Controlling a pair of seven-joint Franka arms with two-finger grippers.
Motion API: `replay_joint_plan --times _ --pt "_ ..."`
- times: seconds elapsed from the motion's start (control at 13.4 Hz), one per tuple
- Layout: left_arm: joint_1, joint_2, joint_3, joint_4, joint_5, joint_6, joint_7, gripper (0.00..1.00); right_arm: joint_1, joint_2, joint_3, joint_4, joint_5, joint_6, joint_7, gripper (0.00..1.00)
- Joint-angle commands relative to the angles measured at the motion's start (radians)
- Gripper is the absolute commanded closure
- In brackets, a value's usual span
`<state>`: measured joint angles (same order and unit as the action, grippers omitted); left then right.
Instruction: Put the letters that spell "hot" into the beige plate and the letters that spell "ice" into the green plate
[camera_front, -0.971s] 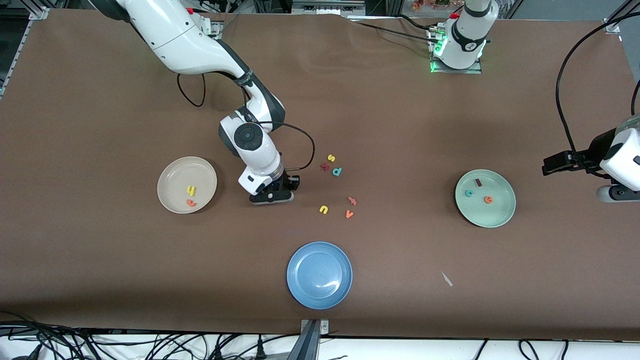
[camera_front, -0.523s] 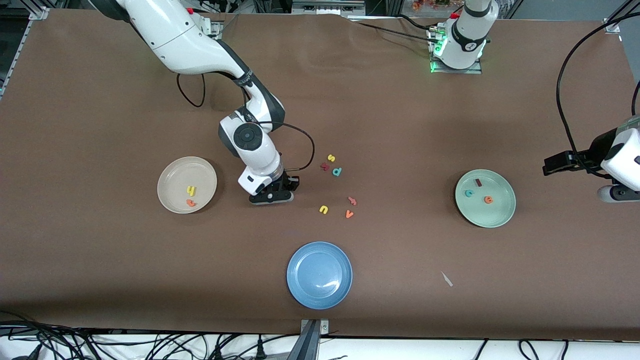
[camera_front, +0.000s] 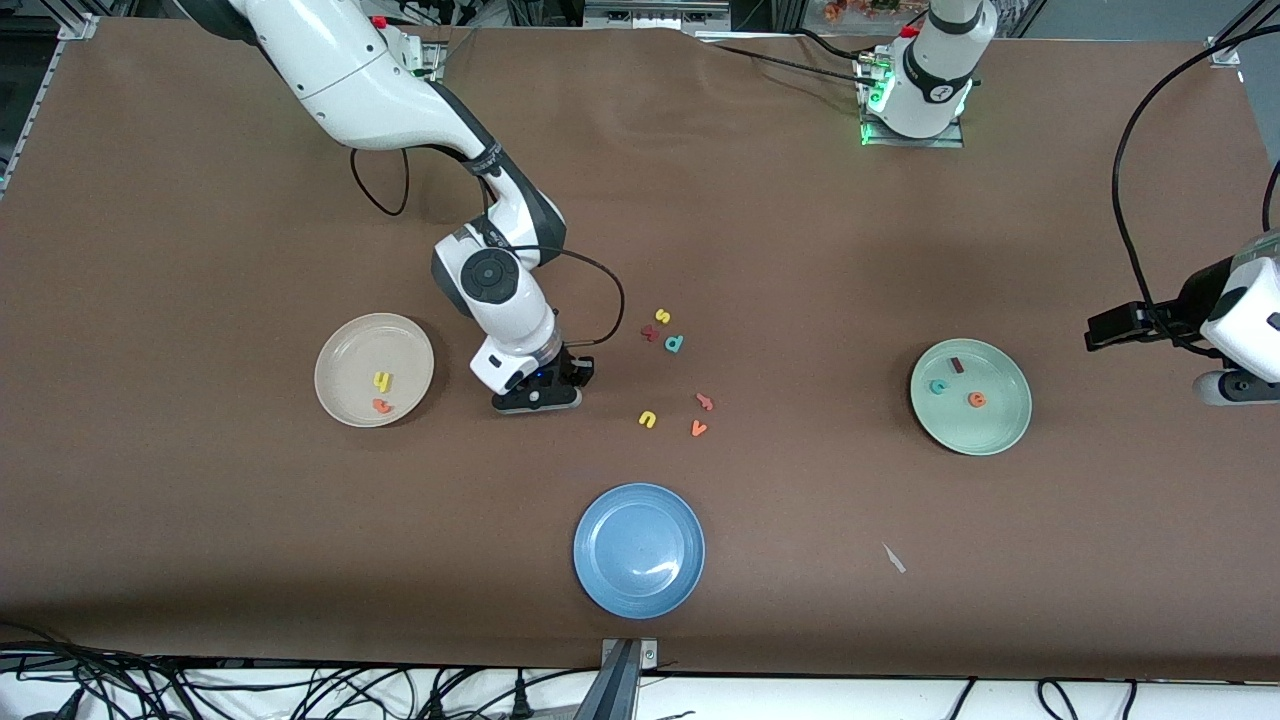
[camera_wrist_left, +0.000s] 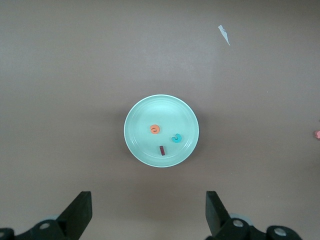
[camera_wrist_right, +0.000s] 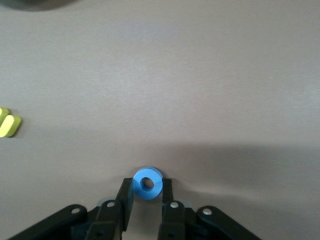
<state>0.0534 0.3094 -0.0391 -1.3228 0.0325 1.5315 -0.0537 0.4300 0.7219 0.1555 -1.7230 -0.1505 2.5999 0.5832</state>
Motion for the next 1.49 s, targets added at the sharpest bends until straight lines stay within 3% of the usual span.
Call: replay_joint_plan --times 0.0,0.22,0.52,0.67,0.75,0.82,0.9,1.2,1.42 --pt "-0.001 -0.01 0.002 -0.012 0.02 0.009 0.006 0.0 -0.06 -0.134 0.009 -0.087 -0.006 -0.105 -0.098 0.98" --pt "0.0 -0.01 0.002 -0.012 0.02 0.01 0.006 0.0 -0.137 -0.277 0.009 -0.188 0.012 -0.21 -0.283 0.98" --pt "-0.001 -0.01 0.002 -0.013 0.02 0.009 0.006 0.0 -0.247 -0.441 0.009 -0.387 0.035 -0.213 -0.501 0.97" --pt "-0.001 -0.01 0.002 -0.013 0.02 0.009 0.006 0.0 -0.304 -0.469 0.006 -0.425 0.037 -0.216 -0.61 0.93" --pt "-0.001 -0.01 0.002 -0.013 0.02 0.009 0.006 0.0 -0.321 -0.469 0.004 -0.426 0.037 -0.216 -0.617 0.61" --pt "-0.001 -0.01 0.002 -0.012 0.02 0.009 0.006 0.0 -0.326 -0.467 0.004 -0.428 0.038 -0.215 -0.609 0.05" --pt "-0.001 -0.01 0.002 -0.013 0.02 0.009 0.006 0.0 -0.326 -0.467 0.004 -0.428 0.038 -0.218 -0.606 0.0" --pt "-0.001 -0.01 0.002 -0.012 0.02 0.009 0.006 0.0 -0.327 -0.509 0.004 -0.415 0.046 -0.271 -0.571 0.0" --pt "0.0 -0.01 0.002 -0.012 0.02 0.007 0.006 0.0 -0.327 -0.562 0.004 -0.321 0.103 -0.448 -0.543 0.0"
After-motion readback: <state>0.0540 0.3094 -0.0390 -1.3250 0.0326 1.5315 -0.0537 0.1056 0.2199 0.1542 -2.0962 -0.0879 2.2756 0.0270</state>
